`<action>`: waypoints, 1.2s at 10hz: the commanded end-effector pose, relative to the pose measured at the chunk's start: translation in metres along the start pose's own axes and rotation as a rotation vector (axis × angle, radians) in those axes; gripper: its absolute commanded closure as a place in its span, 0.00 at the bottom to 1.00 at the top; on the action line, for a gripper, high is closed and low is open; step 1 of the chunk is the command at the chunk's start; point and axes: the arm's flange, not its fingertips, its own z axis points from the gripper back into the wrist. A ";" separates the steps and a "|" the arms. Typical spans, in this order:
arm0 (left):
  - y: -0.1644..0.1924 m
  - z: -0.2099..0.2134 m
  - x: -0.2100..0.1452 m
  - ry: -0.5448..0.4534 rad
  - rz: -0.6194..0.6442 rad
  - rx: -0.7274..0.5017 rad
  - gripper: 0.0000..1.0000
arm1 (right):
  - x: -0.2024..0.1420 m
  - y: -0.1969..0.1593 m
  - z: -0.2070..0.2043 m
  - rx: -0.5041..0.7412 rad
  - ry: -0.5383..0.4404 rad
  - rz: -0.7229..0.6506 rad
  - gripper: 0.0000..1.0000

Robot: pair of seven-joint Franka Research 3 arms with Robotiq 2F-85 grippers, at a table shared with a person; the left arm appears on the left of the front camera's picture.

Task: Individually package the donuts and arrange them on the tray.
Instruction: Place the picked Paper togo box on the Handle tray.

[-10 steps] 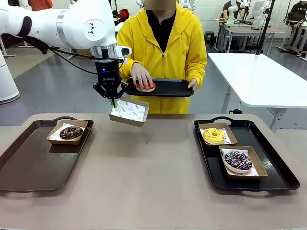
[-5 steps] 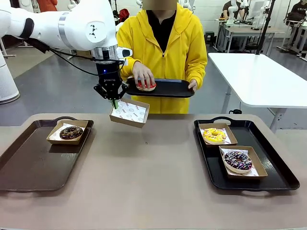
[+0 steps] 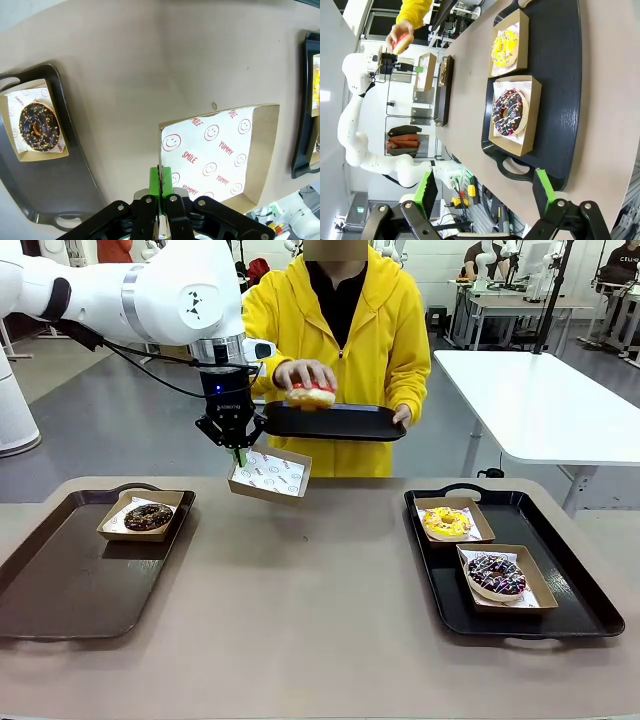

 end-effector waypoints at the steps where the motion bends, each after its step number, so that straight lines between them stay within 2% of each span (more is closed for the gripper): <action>1: 0.001 0.003 -0.001 -0.004 0.006 0.001 1.00 | -0.003 0.003 0.000 0.011 -0.008 0.005 0.00; 12: 0.001 0.003 -0.001 -0.004 0.006 0.001 1.00 | -0.003 0.003 0.000 0.011 -0.008 0.005 0.00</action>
